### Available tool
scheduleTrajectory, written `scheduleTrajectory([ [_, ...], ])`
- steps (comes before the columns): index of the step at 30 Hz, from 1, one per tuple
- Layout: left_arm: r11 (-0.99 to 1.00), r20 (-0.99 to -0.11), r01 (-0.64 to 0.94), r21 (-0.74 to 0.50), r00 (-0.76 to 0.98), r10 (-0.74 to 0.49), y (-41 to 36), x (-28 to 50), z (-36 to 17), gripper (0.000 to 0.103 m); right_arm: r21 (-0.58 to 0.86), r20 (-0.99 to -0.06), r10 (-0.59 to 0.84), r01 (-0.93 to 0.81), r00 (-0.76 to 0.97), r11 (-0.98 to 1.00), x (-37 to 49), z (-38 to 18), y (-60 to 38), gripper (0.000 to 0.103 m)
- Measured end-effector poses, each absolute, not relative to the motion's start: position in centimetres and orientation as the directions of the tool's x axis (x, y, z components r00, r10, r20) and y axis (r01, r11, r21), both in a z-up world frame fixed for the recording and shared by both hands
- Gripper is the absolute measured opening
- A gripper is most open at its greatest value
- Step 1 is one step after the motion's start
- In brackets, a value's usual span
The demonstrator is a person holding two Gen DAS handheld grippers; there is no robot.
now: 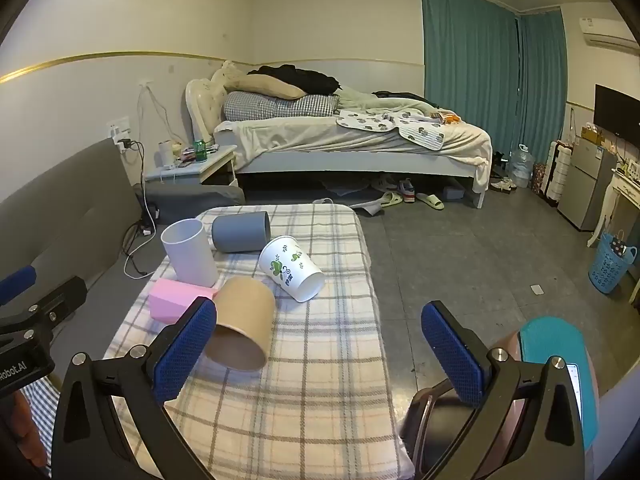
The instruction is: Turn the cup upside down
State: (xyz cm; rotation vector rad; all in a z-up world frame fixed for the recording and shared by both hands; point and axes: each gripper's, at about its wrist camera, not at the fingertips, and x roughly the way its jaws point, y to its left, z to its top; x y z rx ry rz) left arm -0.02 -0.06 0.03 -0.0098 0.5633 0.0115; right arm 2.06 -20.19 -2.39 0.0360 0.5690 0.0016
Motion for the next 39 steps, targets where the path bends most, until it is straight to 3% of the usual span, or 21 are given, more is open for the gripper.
scheduleTrajectory([
  [39, 1.000, -0.537, -0.024, -0.017, 0.844, 0.012, 0.09, -0.15, -0.10, 0.103, 0.051, -0.551, 0.018, 0.012, 0.834, 0.999, 2.29, -2.54, -19.98, 0.103],
])
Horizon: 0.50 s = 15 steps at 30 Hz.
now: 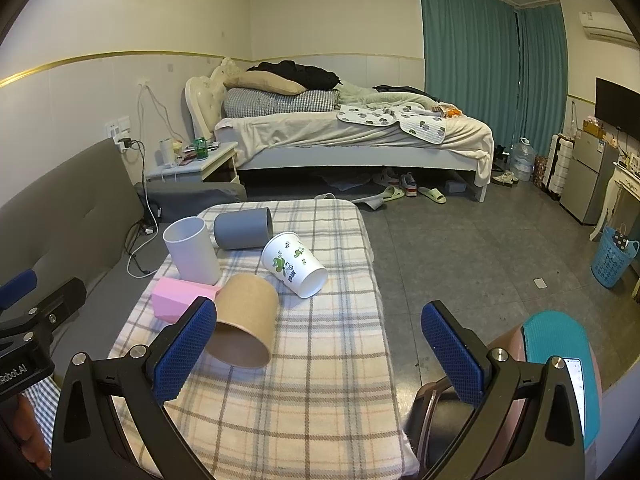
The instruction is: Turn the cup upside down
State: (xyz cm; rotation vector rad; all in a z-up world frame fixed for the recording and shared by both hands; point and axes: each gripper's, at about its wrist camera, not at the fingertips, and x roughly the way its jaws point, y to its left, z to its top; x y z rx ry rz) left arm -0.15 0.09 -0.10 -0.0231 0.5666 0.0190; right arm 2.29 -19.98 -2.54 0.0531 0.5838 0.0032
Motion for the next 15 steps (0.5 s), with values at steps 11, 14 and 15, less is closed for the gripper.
scheduleTrajectory([
  [11, 1.000, -0.538, -0.024, -0.020, 0.843, 0.009, 0.19, -0.32, 0.08, 0.103, 0.056, -0.554, 0.026, 0.006, 0.832, 0.998, 2.14, -2.69, -19.94, 0.103],
  [14, 1.000, -0.538, -0.022, -0.019, 0.843, 0.008, 0.17, -0.40, 0.14, 0.103, 0.052, -0.556, 0.025, 0.005, 0.831, 0.999, 2.14, -2.74, -19.92, 0.103],
  [15, 1.000, -0.537, -0.020, -0.018, 0.843, 0.008, 0.13, -0.48, 0.26, 0.103, 0.051, -0.556, 0.023, 0.006, 0.831, 0.999, 2.10, -2.73, -19.93, 0.103],
])
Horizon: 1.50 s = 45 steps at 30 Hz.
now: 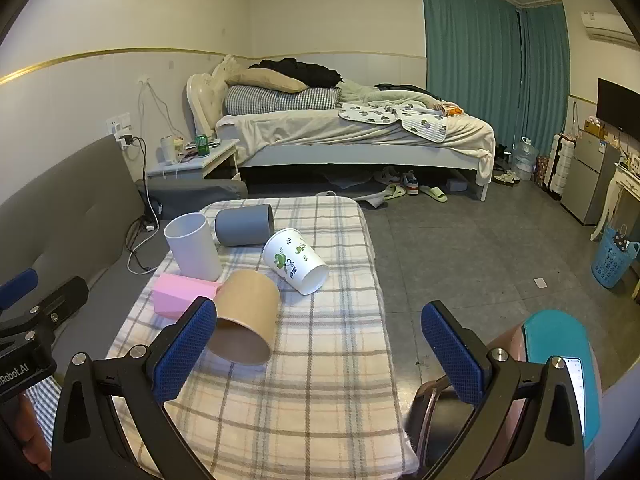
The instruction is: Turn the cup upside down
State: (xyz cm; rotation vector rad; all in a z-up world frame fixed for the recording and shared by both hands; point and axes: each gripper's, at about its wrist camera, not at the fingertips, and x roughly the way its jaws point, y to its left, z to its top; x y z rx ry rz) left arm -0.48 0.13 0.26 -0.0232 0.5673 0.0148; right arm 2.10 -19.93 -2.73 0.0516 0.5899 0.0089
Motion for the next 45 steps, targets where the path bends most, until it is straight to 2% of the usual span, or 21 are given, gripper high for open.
scheduleTrajectory([
  [38, 1.000, -0.537, -0.017, -0.024, 0.843, 0.001, -0.5, -0.5, -0.7, 0.103, 0.049, -0.557, 0.023, 0.006, 0.830, 0.999, 2.1, -2.5, -20.2, 0.103],
  [45, 0.999, -0.559, -0.027, -0.025, 0.829, 0.008, -0.6, 1.3, -0.9, 0.103, 0.050, -0.561, 0.028, 0.001, 0.827, 0.999, 2.5, -2.3, -20.2, 0.103],
])
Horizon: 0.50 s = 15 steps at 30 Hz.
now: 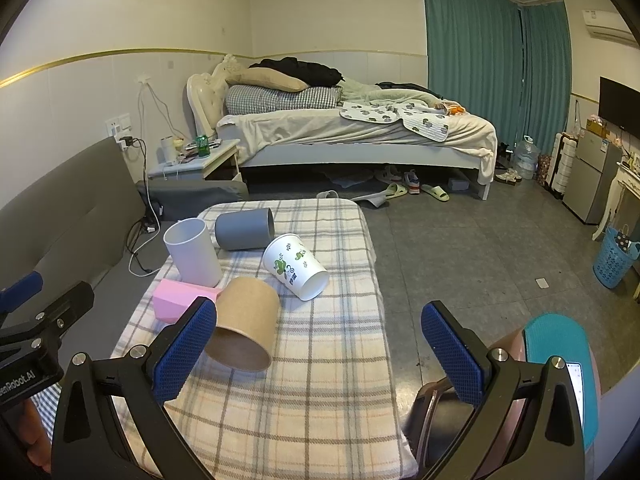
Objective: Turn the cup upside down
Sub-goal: 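Move the left gripper to the white plastic cup and grasp its rim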
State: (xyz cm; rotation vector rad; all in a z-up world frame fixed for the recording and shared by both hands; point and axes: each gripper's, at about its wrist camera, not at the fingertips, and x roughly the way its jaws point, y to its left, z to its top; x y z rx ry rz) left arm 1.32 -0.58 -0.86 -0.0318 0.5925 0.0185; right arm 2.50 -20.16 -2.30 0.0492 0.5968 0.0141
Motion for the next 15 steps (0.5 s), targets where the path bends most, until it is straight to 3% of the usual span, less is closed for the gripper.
scheduleTrajectory([
  [15, 0.998, -0.664, -0.029, -0.050, 0.748, -0.011, 0.4, 14.3, -5.4, 0.103, 0.068, -0.635, 0.036, 0.010, 0.771, 0.998, 11.0, -4.3, -21.3, 0.103],
])
